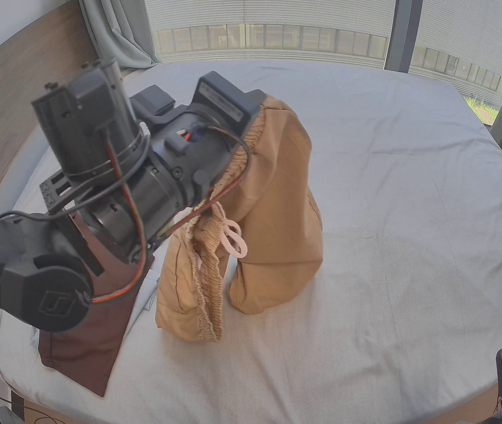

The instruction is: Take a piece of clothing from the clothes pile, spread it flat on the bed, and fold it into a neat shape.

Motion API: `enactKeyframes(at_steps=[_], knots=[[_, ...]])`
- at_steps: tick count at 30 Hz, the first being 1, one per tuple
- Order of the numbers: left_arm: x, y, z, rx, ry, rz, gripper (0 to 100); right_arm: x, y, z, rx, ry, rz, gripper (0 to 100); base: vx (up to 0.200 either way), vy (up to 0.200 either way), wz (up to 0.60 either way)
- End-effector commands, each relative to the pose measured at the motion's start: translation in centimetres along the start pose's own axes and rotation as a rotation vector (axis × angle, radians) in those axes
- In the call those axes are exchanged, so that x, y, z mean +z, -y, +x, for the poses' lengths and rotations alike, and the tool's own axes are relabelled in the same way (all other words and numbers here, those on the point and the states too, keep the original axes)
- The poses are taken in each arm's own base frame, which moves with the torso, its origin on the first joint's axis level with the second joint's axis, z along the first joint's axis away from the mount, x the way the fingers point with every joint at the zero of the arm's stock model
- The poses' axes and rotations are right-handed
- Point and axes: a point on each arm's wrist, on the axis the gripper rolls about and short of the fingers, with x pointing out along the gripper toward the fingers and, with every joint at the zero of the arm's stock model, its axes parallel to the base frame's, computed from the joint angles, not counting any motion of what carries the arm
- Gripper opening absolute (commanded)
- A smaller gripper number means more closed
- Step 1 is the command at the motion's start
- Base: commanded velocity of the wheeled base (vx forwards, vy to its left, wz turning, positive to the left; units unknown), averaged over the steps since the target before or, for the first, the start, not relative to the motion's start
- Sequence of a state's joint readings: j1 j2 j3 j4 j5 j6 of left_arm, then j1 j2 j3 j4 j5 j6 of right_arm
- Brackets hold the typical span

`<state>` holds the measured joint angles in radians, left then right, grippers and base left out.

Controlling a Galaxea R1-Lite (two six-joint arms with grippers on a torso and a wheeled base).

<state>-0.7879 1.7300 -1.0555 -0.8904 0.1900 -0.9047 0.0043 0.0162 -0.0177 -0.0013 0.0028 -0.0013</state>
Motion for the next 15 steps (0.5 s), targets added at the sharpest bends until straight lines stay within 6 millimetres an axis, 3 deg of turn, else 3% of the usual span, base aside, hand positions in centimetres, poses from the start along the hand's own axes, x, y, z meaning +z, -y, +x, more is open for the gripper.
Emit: enactKeyframes(at_steps=[1,15], knots=[[-2.9,-0.2,1.4,0.000,-0.068,-0.003,0,-0.5,0.0,0.1,0.002,-0.010,0.000,100,0.000,0.000,0.00],[-9.8,-0.6,5.9,-0.020,-0.186,-0.052,0,-0.5,0.0,0.1,0.002,-0.010,0.000,100,0.000,0.000,0.00]])
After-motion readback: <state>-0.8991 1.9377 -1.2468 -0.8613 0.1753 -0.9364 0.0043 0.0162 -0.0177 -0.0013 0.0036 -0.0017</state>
